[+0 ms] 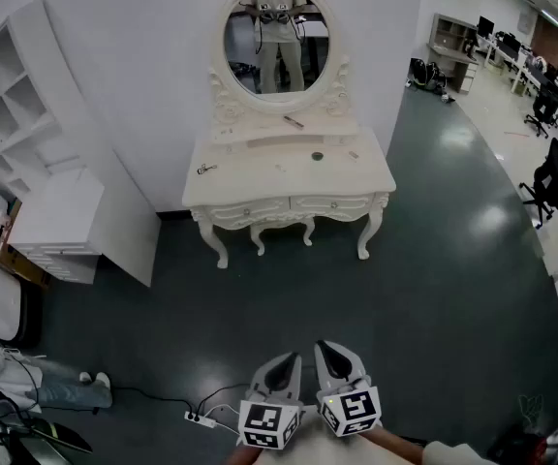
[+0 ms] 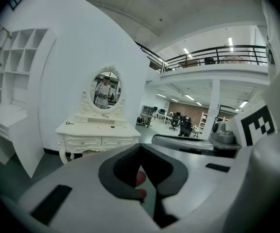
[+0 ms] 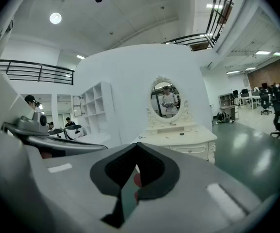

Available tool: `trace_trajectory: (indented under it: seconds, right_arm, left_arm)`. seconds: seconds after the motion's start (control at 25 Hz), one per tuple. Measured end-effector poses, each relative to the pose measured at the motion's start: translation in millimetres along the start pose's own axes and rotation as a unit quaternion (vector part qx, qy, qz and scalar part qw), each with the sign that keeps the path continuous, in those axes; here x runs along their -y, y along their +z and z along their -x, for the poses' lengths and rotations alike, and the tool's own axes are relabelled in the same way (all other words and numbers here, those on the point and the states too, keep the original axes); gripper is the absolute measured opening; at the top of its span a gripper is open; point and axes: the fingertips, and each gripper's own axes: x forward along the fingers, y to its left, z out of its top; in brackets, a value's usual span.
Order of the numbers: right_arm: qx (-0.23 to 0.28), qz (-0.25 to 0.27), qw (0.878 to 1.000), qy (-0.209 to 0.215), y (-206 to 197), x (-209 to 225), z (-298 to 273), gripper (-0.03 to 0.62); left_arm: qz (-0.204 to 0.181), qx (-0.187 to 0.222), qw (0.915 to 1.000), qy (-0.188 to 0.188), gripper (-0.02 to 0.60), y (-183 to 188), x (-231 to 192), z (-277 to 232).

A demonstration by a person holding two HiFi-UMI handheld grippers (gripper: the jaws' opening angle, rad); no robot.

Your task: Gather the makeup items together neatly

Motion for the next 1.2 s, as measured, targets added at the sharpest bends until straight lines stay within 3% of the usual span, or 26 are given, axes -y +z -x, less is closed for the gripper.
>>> trace_trajectory:
  seconds: [0.16,0.36,0.52,0.72,0.92,1.2]
  right_arm:
    - [-0.007,-0.002,1.000,0.003,-3.0,-16.4,-4.6,-0.006]
    - [-0.008,-0.051,0.998,0.033,-9.9,-47.1,-18.0,-0.006]
    - [0.002,-0.033,0.999,0.025,-10.2,-67.9,-30.1,-0.006]
    - [0.000,-0.087,0.996,0.025,-24.6,-102.6,-54.2,-0.006]
    - [0.002,-0.051,0.999,0.014,-26.5,-127.8,-70.3,-0.006]
    - [-0.003,-0.049,0.999,0.005,-32.3,-120.4,-95.5,-0.006]
  left_arm:
    - [0.008,0.001,1.0000,0.004,-0.005,1.9,-13.4,12.8]
    - [0.013,-0.002,0.9999,0.000,-0.005,-3.7,-33.3,28.4]
    - [0.015,-0.005,0.9999,-0.002,-0.005,-7.2,-56.0,40.8]
    - [0.008,-0.016,0.9998,-0.010,-0.005,-12.9,-92.9,60.9]
    - [0.013,-0.014,0.9997,-0.015,-0.005,-14.3,-119.4,71.5]
    - [0.028,-0.012,0.9994,-0.016,-0.005,-14.8,-139.7,60.9]
